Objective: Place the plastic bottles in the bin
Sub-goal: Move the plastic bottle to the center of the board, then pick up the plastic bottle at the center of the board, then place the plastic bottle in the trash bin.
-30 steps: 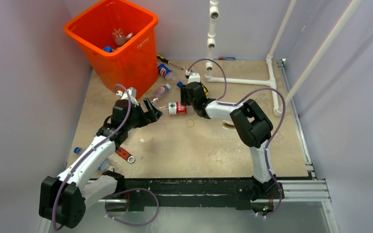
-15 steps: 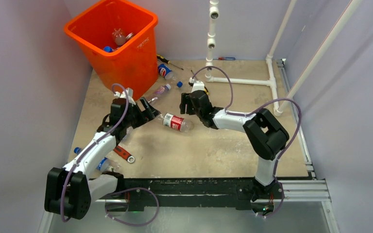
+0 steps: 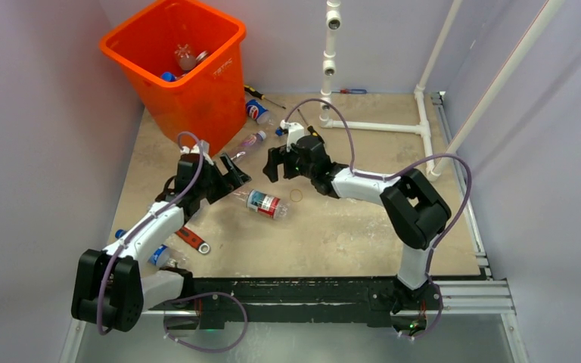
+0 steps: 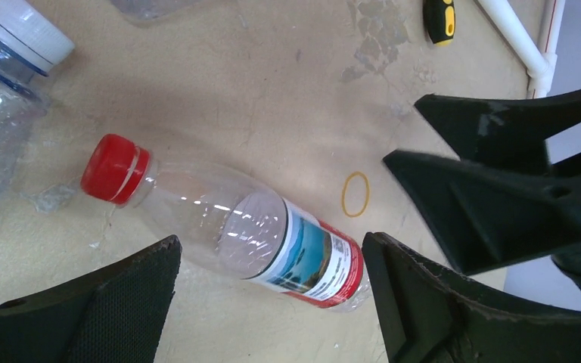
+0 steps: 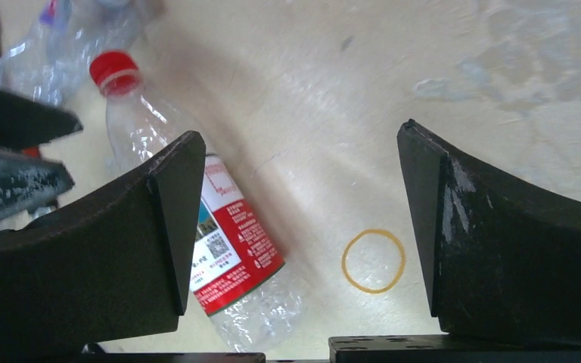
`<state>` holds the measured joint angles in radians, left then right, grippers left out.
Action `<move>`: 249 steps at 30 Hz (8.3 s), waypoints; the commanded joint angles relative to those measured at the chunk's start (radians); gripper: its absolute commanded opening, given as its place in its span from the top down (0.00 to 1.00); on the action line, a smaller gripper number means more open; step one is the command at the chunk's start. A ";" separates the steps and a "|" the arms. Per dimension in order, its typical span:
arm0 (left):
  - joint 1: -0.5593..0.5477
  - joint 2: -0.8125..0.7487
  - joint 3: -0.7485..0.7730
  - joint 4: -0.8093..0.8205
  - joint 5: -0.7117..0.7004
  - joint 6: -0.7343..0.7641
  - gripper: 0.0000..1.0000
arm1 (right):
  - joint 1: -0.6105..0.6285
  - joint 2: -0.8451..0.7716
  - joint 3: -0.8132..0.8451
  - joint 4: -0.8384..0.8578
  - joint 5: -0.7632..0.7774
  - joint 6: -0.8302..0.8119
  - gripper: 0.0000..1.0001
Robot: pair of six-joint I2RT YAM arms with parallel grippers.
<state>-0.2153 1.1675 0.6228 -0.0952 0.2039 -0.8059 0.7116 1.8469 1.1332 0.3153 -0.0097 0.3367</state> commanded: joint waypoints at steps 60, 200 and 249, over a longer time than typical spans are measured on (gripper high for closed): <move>-0.190 -0.154 -0.122 -0.077 -0.298 -0.134 0.25 | 0.194 -0.064 -0.228 -0.115 -0.032 0.601 0.01; -0.479 -0.161 0.212 0.450 0.123 0.223 1.00 | 0.299 -1.054 -0.580 0.096 0.128 0.062 0.01; 0.051 0.439 1.105 0.768 -0.571 0.925 1.00 | 0.299 -1.359 -0.733 -0.077 0.079 0.176 0.01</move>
<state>-0.1879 1.5642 1.6726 0.6144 -0.3794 0.2199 1.0134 0.5289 0.3874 0.2676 0.0395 0.5224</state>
